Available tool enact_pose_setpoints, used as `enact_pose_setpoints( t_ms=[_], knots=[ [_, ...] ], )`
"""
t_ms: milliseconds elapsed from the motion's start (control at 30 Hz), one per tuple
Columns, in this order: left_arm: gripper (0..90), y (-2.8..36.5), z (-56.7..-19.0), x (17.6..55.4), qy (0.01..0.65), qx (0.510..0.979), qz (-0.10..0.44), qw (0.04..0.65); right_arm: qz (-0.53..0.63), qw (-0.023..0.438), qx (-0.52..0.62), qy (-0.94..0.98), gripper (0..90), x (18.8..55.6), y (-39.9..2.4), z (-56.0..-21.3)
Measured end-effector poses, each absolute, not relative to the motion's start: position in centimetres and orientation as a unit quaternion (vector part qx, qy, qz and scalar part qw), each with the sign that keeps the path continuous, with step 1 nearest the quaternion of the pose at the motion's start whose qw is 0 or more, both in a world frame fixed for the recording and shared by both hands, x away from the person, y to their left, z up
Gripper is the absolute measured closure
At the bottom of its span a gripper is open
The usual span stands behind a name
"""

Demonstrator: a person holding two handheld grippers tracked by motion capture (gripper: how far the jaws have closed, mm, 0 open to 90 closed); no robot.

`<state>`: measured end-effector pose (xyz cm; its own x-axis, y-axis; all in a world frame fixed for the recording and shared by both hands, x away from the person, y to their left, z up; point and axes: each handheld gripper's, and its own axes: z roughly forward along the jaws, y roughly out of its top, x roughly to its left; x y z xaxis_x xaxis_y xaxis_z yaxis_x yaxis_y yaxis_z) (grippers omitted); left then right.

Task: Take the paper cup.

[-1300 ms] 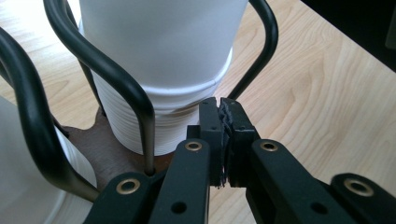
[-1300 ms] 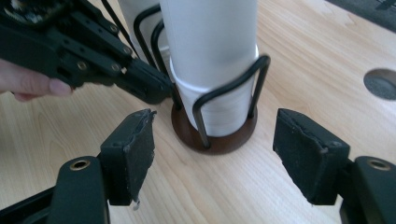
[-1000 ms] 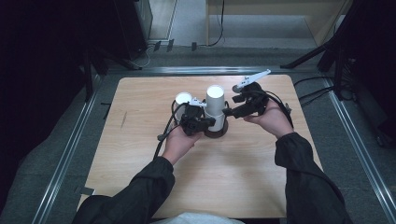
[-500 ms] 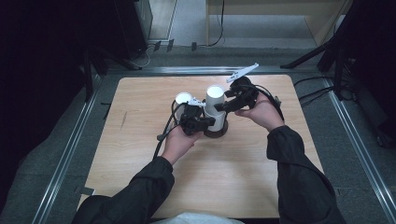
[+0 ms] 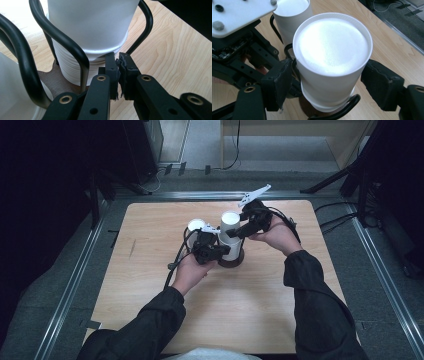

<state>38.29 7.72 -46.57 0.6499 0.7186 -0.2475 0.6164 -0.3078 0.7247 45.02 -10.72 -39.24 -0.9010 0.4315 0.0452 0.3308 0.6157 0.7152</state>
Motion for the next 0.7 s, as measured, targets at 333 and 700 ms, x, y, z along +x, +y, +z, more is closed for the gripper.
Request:
enact_pose_setpoints(
  t_ms=[333,700],
  knots=[
    [86.4,7.7,-46.6,38.3,0.413,0.806,0.061,0.420,0.370,0.083,0.210,0.901,32.9,45.0,-10.2,-38.6],
    [86.4,7.8,-46.7,38.4,0.412,0.806,0.058,0.422,0.359,0.081,0.220,0.903,34.4,44.8,-10.2,-37.5]
  ],
)
